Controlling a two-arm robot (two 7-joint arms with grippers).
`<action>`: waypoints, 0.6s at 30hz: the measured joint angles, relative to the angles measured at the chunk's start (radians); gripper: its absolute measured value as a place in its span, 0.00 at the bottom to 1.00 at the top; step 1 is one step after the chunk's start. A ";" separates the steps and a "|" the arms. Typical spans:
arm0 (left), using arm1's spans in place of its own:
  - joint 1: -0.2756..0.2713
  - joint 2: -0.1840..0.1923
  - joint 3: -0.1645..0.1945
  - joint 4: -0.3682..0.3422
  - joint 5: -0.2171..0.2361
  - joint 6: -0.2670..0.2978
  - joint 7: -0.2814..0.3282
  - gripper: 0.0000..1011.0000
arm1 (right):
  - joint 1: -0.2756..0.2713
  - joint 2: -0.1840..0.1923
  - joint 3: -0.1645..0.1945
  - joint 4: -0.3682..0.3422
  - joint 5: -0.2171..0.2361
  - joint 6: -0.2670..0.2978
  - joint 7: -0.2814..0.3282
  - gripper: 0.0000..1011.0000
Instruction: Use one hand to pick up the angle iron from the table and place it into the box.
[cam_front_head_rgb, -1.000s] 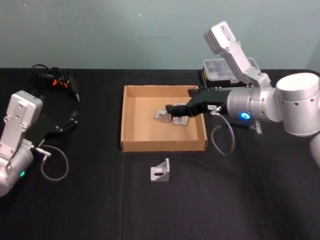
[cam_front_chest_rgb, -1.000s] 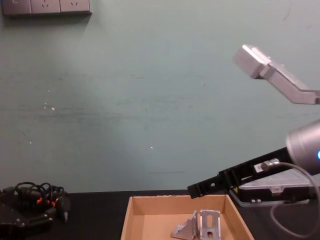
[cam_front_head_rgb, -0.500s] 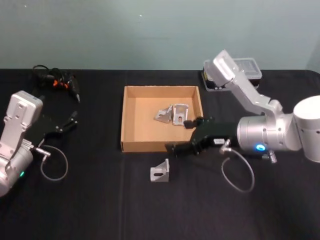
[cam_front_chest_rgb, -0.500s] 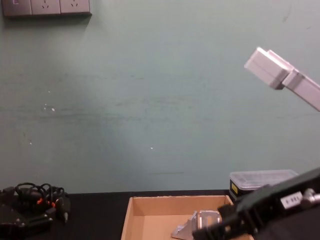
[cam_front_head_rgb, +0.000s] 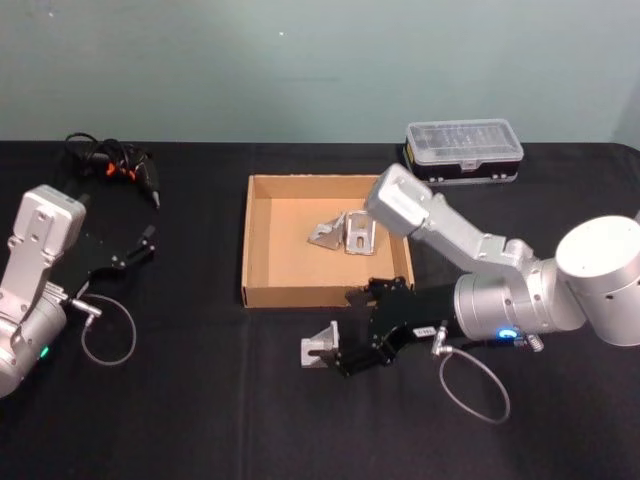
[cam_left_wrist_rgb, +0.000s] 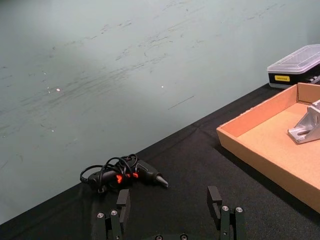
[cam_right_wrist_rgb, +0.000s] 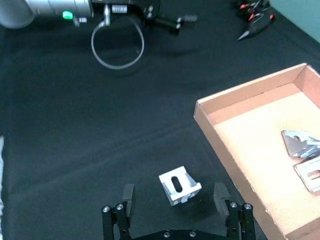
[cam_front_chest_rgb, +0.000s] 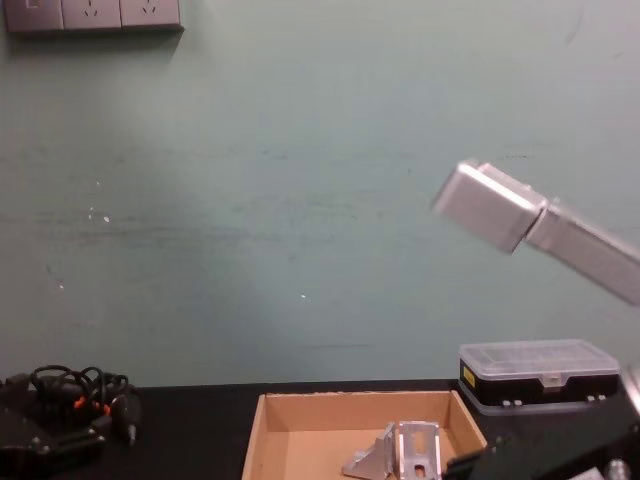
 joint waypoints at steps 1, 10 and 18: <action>0.000 0.000 0.000 0.000 0.000 0.000 0.000 1.00 | 0.010 0.002 -0.018 0.005 -0.011 -0.002 0.001 0.99; 0.000 0.000 0.000 0.000 0.000 0.000 0.000 1.00 | 0.048 -0.006 -0.073 0.051 -0.033 -0.016 0.007 0.99; 0.000 0.000 0.000 0.000 0.000 0.000 0.000 1.00 | 0.078 -0.024 -0.108 0.097 -0.026 -0.030 0.025 0.99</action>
